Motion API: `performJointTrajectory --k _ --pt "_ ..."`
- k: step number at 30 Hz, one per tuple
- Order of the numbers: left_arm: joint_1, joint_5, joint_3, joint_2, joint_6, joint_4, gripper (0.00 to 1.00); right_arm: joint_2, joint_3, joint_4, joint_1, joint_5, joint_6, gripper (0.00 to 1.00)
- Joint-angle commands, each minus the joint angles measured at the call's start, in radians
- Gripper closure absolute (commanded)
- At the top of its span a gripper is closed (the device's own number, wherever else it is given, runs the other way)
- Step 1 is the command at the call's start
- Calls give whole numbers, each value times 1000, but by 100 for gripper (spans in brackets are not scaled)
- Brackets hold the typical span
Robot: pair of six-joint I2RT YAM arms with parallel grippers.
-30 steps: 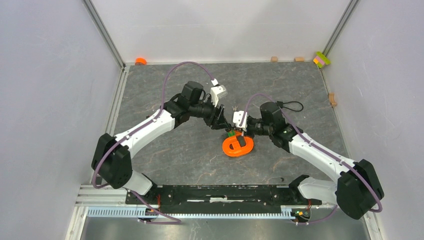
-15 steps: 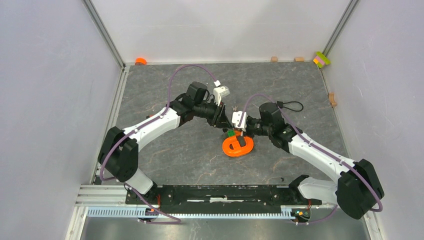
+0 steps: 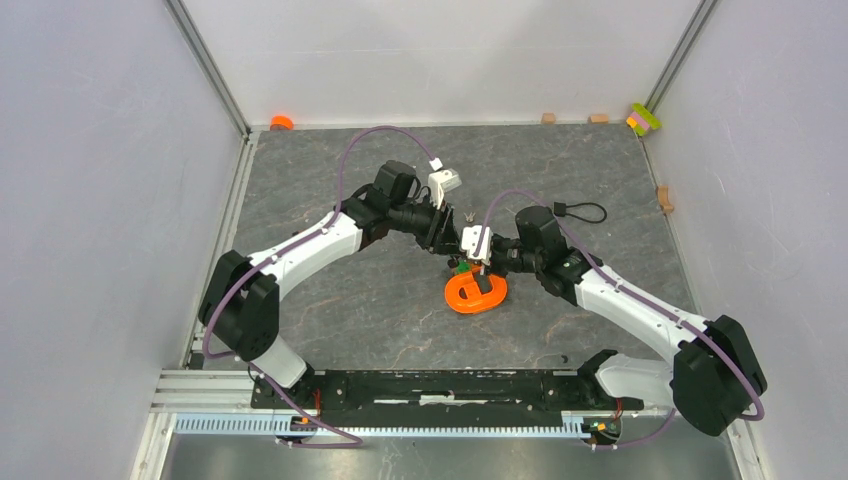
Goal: Unlock with the key
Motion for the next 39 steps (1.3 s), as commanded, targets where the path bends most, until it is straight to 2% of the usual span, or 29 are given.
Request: performJointTrajectory --k 1,9,20,39 --pt "8 -2 44 -14 17 6 56 -1 15 15 7 -15 -21 100" --pt "8 35 51 2 42 -30 67 2 18 13 9 -13 -23 100" --pt "6 49 51 19 51 -58 68 17 22 14 9 26 -24 100" --pt "2 55 73 54 49 -69 78 25 28 13 23 54 -20 100"
